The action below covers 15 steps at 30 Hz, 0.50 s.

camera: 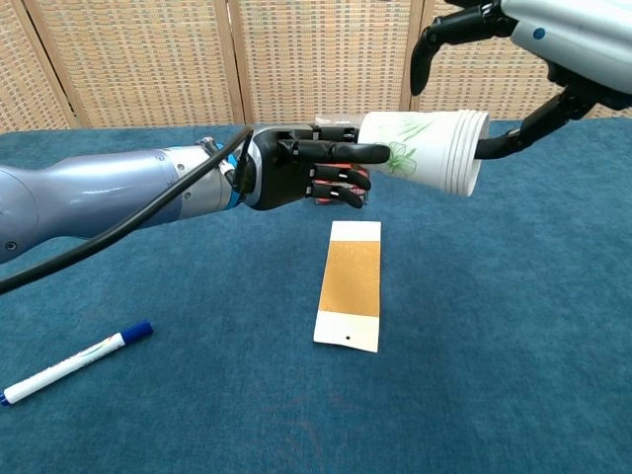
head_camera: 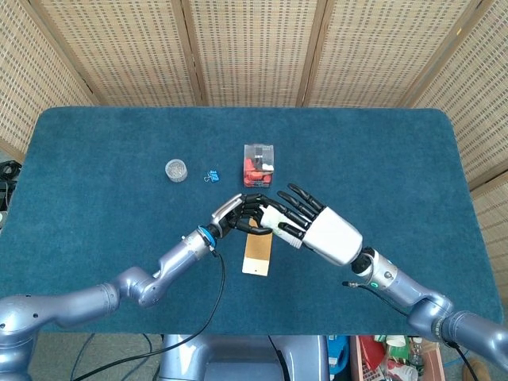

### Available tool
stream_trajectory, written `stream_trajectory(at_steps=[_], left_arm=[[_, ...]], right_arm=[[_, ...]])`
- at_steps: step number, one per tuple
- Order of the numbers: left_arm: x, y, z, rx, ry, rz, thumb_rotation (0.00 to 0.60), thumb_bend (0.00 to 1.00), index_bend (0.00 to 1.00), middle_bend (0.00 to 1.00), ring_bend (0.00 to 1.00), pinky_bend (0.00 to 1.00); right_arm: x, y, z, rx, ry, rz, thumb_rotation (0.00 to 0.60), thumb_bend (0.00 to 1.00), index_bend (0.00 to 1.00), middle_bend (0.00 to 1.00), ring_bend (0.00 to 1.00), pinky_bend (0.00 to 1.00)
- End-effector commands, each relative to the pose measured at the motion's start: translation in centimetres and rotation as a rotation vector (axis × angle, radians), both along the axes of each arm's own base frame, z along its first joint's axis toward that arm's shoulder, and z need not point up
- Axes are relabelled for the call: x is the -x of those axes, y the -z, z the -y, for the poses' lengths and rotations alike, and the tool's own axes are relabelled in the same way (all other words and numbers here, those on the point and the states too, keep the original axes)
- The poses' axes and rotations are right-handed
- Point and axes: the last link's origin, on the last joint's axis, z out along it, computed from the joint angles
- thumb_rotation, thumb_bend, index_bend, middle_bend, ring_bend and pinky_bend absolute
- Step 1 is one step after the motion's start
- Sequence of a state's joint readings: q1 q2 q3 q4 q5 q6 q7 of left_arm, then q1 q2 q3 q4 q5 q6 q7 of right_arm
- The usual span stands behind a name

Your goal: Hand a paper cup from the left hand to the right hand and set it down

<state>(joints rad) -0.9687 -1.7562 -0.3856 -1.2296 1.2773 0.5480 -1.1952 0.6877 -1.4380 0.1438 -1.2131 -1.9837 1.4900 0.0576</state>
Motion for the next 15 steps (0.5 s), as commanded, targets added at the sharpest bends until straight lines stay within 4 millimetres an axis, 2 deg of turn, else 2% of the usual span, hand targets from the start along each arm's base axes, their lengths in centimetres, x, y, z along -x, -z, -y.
stream_trajectory(at_steps=[1, 15], left_arm=[[-0.08, 0.19, 0.09, 0.005, 0.003, -0.003, 0.6, 0.11, 0.52, 0.46, 0.51, 0.51], [-0.23, 0.7, 0.36, 0.015, 0.008, -0.003, 0.6, 0.11, 0.52, 0.46, 0.51, 0.51]], right_arm=[[-0.06, 0.65, -0.2, -0.021, 0.008, 0.006, 0.6, 0.35, 0.49, 0.16, 0.0, 0.04], [0.17, 0.88, 0.27, 0.016, -0.004, -0.027, 0.6, 0.49, 0.57, 0.16, 0.0, 0.05]])
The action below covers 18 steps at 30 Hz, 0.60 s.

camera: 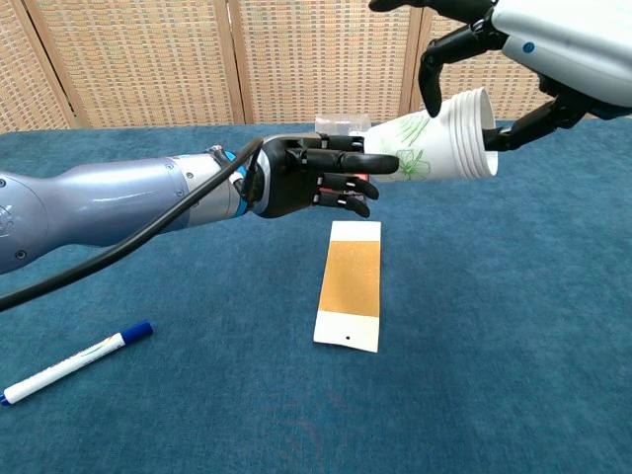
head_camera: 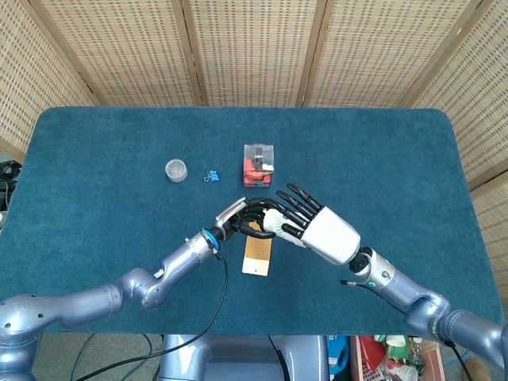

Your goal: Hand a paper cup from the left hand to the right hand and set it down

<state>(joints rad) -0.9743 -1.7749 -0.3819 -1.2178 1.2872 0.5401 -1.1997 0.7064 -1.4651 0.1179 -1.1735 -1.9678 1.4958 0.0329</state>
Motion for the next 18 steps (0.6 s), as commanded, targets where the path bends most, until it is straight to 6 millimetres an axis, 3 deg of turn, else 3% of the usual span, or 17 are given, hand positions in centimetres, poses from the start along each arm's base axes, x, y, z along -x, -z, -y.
stream_trajectory(at_steps=[1, 18], left_arm=[[0.03, -0.02, -0.01, -0.001, -0.001, 0.001, 0.6, 0.11, 0.52, 0.46, 0.51, 0.51], [0.3, 0.19, -0.1, 0.004, -0.003, -0.017, 0.6, 0.11, 0.52, 0.46, 0.51, 0.51]], right_arm=[[0.02, 0.05, -0.02, -0.001, -0.001, 0.001, 0.6, 0.49, 0.57, 0.16, 0.0, 0.05], [0.65, -0.58, -0.06, -0.006, -0.005, 0.03, 0.6, 0.51, 0.57, 0.17, 0.0, 0.07]])
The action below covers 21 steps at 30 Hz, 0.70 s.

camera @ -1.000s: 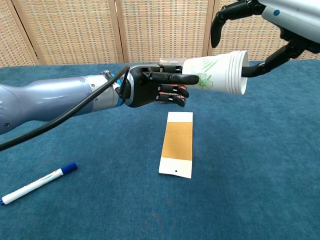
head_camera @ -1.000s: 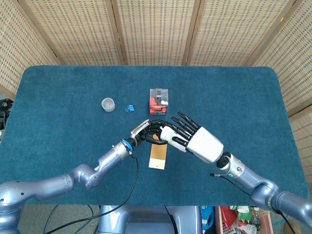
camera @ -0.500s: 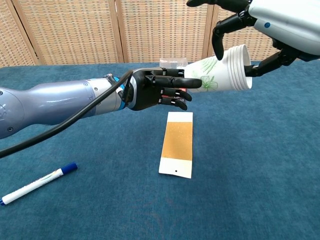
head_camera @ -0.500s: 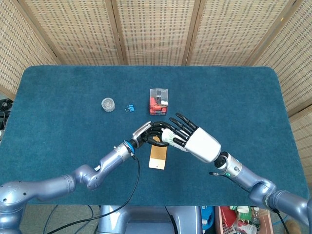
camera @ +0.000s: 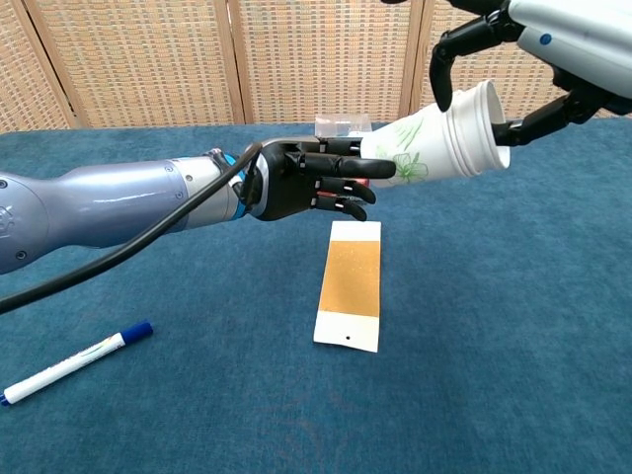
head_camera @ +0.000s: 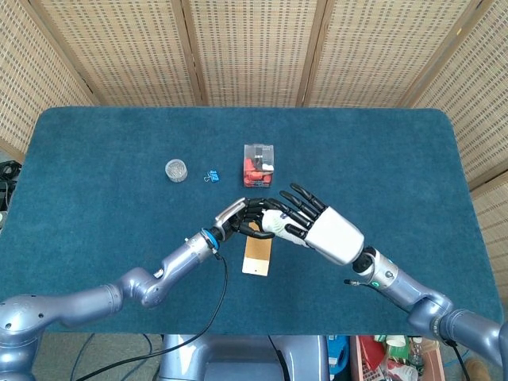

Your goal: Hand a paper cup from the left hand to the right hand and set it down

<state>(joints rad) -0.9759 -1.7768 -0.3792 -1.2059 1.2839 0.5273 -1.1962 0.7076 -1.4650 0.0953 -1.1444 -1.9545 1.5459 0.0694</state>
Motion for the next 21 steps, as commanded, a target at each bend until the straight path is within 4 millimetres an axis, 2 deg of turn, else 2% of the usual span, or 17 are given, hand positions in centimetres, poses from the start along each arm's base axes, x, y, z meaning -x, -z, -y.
stream_trajectory(at_steps=[1, 6, 15, 21], left_arm=[[0.0, 0.0, 0.0, 0.0, 0.001, -0.001, 0.6, 0.11, 0.52, 0.46, 0.51, 0.51], [-0.1, -0.1, 0.0, -0.002, 0.004, -0.001, 0.6, 0.11, 0.52, 0.46, 0.51, 0.51], [0.2, -0.5, -0.2, -0.016, -0.004, 0.003, 0.6, 0.11, 0.52, 0.46, 0.51, 0.51], [2.4, -2.8, -1.7, -0.078, -0.034, -0.019, 0.6, 0.11, 0.52, 0.46, 0.51, 0.51]], right_arm=[[0.1, -0.1, 0.0, 0.0, -0.002, 0.005, 0.6, 0.52, 0.58, 0.17, 0.0, 0.07], [0.1, 0.0, 0.0, 0.005, -0.004, 0.008, 0.6, 0.55, 0.64, 0.18, 0.0, 0.08], [0.6, -0.3, 0.0, 0.022, 0.003, 0.003, 0.6, 0.55, 0.65, 0.18, 0.0, 0.08], [2.3, -2.0, -0.2, 0.067, 0.016, -0.01, 0.6, 0.55, 0.65, 0.18, 0.0, 0.08]])
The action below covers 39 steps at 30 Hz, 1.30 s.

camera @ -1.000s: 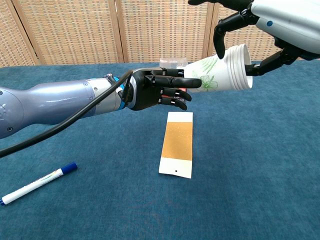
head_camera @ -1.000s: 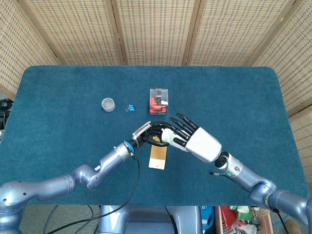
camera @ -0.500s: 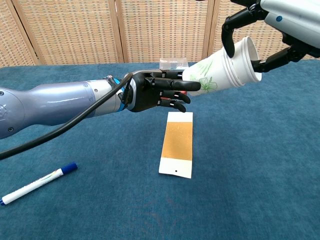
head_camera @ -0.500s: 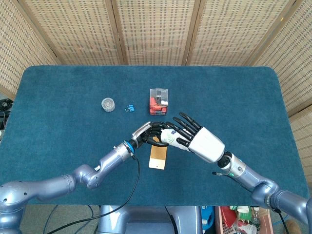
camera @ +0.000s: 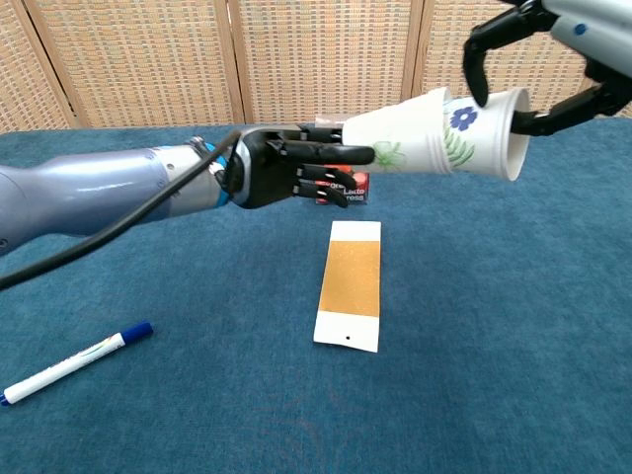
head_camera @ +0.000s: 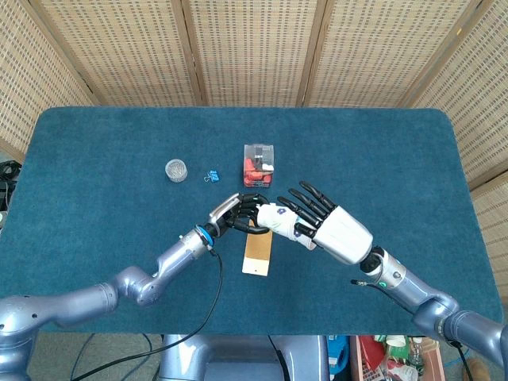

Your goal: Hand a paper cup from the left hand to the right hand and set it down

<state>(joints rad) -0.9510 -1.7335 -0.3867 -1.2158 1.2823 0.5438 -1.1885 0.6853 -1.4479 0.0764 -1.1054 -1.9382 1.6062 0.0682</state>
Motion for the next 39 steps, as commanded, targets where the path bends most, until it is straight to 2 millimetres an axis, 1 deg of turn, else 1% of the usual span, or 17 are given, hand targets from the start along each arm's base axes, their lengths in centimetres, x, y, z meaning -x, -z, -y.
stream_trajectory(at_steps=[1, 5, 6, 8, 11, 12, 15, 20, 22, 23, 24, 27, 32, 34, 37, 38, 39], left_arm=[[1.9, -1.9, -1.0, -0.047, -0.023, -0.019, 0.6, 0.11, 0.52, 0.46, 0.51, 0.51], [4.4, -4.8, -1.9, -0.11, -0.046, -0.048, 0.6, 0.11, 0.52, 0.46, 0.51, 0.51], [5.3, -5.8, -2.1, -0.137, -0.045, -0.068, 0.6, 0.11, 0.52, 0.46, 0.51, 0.51], [6.9, -7.6, -2.5, -0.192, -0.023, -0.129, 0.6, 0.11, 0.52, 0.46, 0.51, 0.51], [8.9, -9.7, -2.8, -0.259, 0.01, -0.227, 0.6, 0.11, 0.52, 0.46, 0.51, 0.51], [10.2, -10.9, -3.0, -0.304, 0.034, -0.299, 0.6, 0.11, 0.52, 0.46, 0.51, 0.51], [13.0, -13.5, -3.2, -0.422, 0.116, -0.507, 0.6, 0.11, 0.52, 0.46, 0.51, 0.51], [16.6, -16.6, -2.8, -0.548, 0.151, -0.743, 0.6, 0.11, 0.52, 0.46, 0.51, 0.51], [18.3, -17.9, -2.6, -0.605, 0.19, -0.887, 0.6, 0.11, 0.52, 0.46, 0.51, 0.51], [18.7, -18.1, -2.5, -0.623, 0.205, -0.933, 0.6, 0.11, 0.52, 0.46, 0.51, 0.51], [19.5, -18.6, -2.4, -0.656, 0.237, -1.025, 0.6, 0.11, 0.52, 0.46, 0.5, 0.51], [21.0, -19.3, -1.9, -0.727, 0.294, -1.21, 0.6, 0.11, 0.52, 0.46, 0.5, 0.51], [22.9, -18.6, -0.9, -0.786, 0.355, -1.417, 0.6, 0.11, 0.52, 0.46, 0.5, 0.51], [23.5, -18.0, -0.6, -0.79, 0.366, -1.458, 0.6, 0.11, 0.52, 0.46, 0.5, 0.51], [24.3, -16.5, -0.1, -0.768, 0.354, -1.466, 0.6, 0.11, 0.52, 0.46, 0.5, 0.51], [24.4, -16.3, -0.1, -0.766, 0.353, -1.466, 0.6, 0.11, 0.52, 0.46, 0.5, 0.51], [24.5, -16.1, 0.0, -0.762, 0.353, -1.465, 0.6, 0.11, 0.52, 0.46, 0.49, 0.51]], right_arm=[[1.2, -1.1, -0.3, 0.025, 0.013, -0.013, 0.6, 0.55, 0.65, 0.18, 0.0, 0.08], [2.7, -2.1, -0.7, 0.048, 0.032, -0.04, 0.6, 0.55, 0.65, 0.19, 0.0, 0.08], [3.1, -2.4, -0.7, 0.057, 0.038, -0.058, 0.6, 0.55, 0.65, 0.19, 0.0, 0.08], [3.9, -2.7, -0.7, 0.077, 0.047, -0.103, 0.6, 0.55, 0.65, 0.19, 0.0, 0.09], [4.8, -3.0, -0.6, 0.099, 0.059, -0.177, 0.6, 0.55, 0.65, 0.19, 0.0, 0.1], [5.3, -3.1, -0.4, 0.1, 0.074, -0.227, 0.6, 0.55, 0.65, 0.18, 0.0, 0.1], [6.3, -3.3, -0.2, 0.107, 0.1, -0.362, 0.6, 0.55, 0.65, 0.19, 0.0, 0.1], [6.8, -3.4, -0.1, 0.137, 0.15, -0.507, 0.6, 0.55, 0.65, 0.19, 0.0, 0.1], [6.8, -3.3, -0.1, 0.142, 0.175, -0.555, 0.6, 0.55, 0.65, 0.19, 0.0, 0.1], [6.8, -3.3, -0.1, 0.144, 0.18, -0.57, 0.6, 0.55, 0.65, 0.19, 0.0, 0.1], [7.0, -3.1, -0.1, 0.144, 0.199, -0.61, 0.6, 0.55, 0.65, 0.18, 0.0, 0.1], [7.4, -2.6, -0.1, 0.124, 0.269, -0.697, 0.6, 0.55, 0.65, 0.15, 0.0, 0.1], [7.2, -1.2, -0.3, 0.097, 0.36, -0.774, 0.6, 0.55, 0.65, 0.15, 0.0, 0.1], [7.1, -0.7, -0.3, 0.088, 0.386, -0.789, 0.6, 0.55, 0.65, 0.15, 0.0, 0.1], [6.8, 0.1, -0.1, 0.07, 0.417, -0.812, 0.6, 0.55, 0.65, 0.15, 0.0, 0.1], [6.7, 0.2, 0.0, 0.07, 0.419, -0.814, 0.6, 0.55, 0.63, 0.16, 0.0, 0.1], [6.6, 0.3, 0.0, 0.072, 0.421, -0.813, 0.6, 0.5, 0.58, 0.16, 0.0, 0.1]])
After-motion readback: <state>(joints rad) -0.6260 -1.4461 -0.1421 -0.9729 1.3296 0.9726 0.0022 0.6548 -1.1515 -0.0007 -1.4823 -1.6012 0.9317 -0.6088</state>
